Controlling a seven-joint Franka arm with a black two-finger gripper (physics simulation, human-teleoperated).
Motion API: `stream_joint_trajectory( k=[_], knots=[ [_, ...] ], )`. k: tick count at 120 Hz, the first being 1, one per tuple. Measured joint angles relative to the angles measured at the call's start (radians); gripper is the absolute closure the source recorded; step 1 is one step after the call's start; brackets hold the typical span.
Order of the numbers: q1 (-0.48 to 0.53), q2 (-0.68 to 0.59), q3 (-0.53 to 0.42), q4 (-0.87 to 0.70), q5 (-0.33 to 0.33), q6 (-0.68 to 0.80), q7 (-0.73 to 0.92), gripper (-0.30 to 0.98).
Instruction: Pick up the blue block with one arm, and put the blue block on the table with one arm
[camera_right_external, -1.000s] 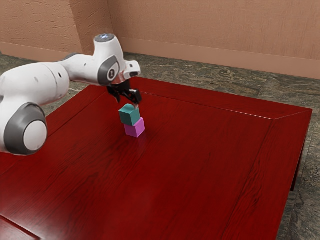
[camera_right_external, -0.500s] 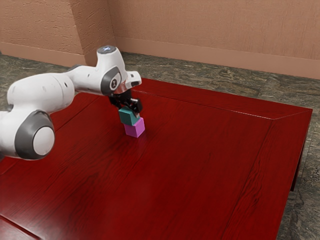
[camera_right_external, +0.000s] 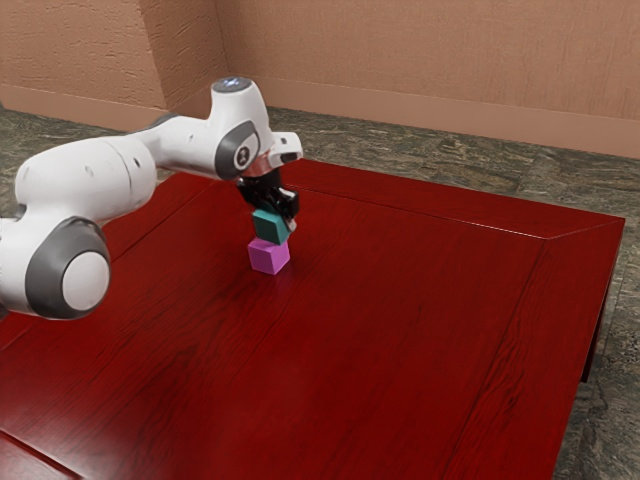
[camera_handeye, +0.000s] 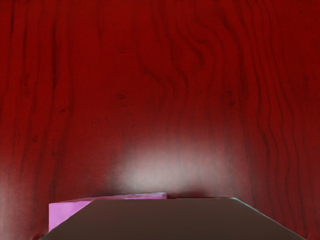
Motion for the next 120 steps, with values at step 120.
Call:
stream_joint_trajectory(
  k=[120],
  knots=[
    [-0.07, 0.059, -0.083, 0.028, 0.032, -0.045, -0.003, 0.05]
  ],
)
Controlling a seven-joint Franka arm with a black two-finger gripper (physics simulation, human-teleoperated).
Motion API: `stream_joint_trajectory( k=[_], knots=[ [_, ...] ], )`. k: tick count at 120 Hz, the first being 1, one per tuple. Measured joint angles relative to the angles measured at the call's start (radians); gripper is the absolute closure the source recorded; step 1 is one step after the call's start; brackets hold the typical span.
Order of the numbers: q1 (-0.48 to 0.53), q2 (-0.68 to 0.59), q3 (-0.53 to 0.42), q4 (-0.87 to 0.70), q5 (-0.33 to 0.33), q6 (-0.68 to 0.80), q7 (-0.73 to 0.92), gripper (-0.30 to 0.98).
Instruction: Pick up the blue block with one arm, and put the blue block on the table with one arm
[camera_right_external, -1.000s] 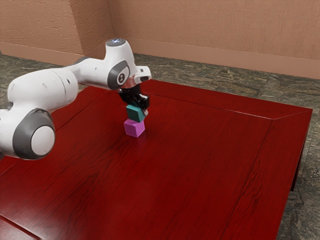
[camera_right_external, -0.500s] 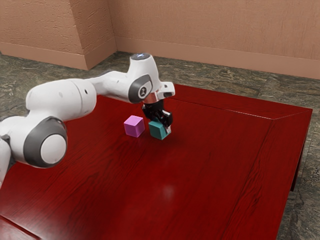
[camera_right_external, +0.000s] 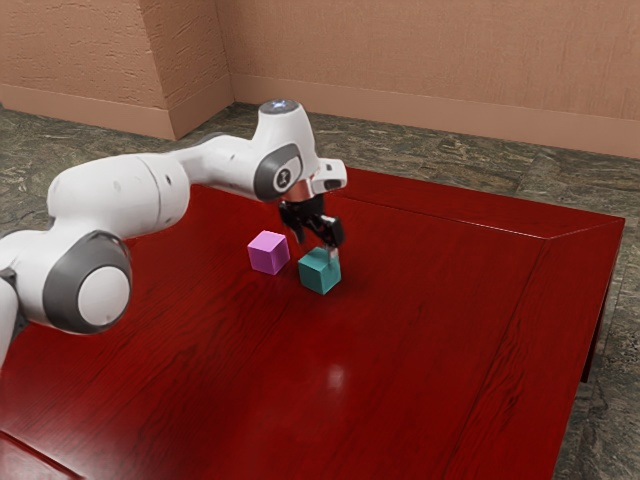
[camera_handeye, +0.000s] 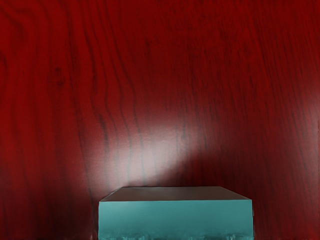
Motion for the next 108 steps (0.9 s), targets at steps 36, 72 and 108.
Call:
stream_joint_trajectory(
  k=[36, 72, 108],
  knots=[
    [-0.026, -0.356, 0.008, -0.246, 0.044, -0.057, 0.0, 0.01],
    [-0.038, -0.705, 0.053, -0.548, 0.051, -0.211, -0.025, 0.0],
    [-0.039, -0.81, 0.044, -0.535, 0.055, -0.397, -0.057, 0.0]
  ],
)
